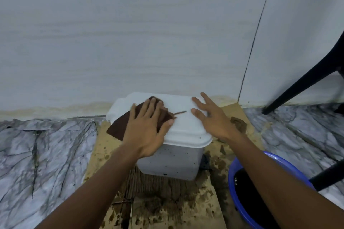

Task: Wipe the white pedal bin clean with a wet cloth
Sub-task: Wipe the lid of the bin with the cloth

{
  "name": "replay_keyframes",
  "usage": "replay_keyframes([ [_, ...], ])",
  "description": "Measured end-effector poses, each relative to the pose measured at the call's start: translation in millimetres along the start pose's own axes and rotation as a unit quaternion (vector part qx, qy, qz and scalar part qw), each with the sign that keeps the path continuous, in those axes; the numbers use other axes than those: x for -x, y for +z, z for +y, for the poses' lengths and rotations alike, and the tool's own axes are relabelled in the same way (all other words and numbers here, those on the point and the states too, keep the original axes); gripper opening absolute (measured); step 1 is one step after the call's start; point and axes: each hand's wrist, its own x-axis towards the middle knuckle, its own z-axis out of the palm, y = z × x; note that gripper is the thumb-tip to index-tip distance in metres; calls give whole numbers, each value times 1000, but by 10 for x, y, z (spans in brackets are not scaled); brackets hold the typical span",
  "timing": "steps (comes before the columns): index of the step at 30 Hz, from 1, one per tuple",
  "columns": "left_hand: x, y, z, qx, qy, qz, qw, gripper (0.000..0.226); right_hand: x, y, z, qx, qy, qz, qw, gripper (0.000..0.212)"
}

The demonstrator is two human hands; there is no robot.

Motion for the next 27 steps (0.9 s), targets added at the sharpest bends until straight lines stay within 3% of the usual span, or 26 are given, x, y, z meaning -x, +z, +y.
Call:
replay_keyframes([
  [3, 21, 1, 235, -2, 119, -34, 992, 77, 10, -44, 34, -26, -14, 2, 1000, 44],
  [6, 32, 35, 423, -10, 160, -29, 987, 72, 8, -120, 68, -54, -27, -11, 998, 37],
  [14, -83, 162, 915, 3, 109, -11, 994, 85, -31, -126, 158, -59, -56, 2, 997, 35],
  [19, -69, 3, 401, 34, 137, -11, 990, 82, -14, -141, 109, -42, -38, -3, 998, 35],
  [23, 28, -96, -183, 31, 72, -9, 997, 97, -4, -98, 108, -75, -30, -5, 997, 35],
  [27, -12, -53, -16, -6, 69, 0, 998, 104, -8, -42, 109, -67, -31, 20, 997, 34],
])
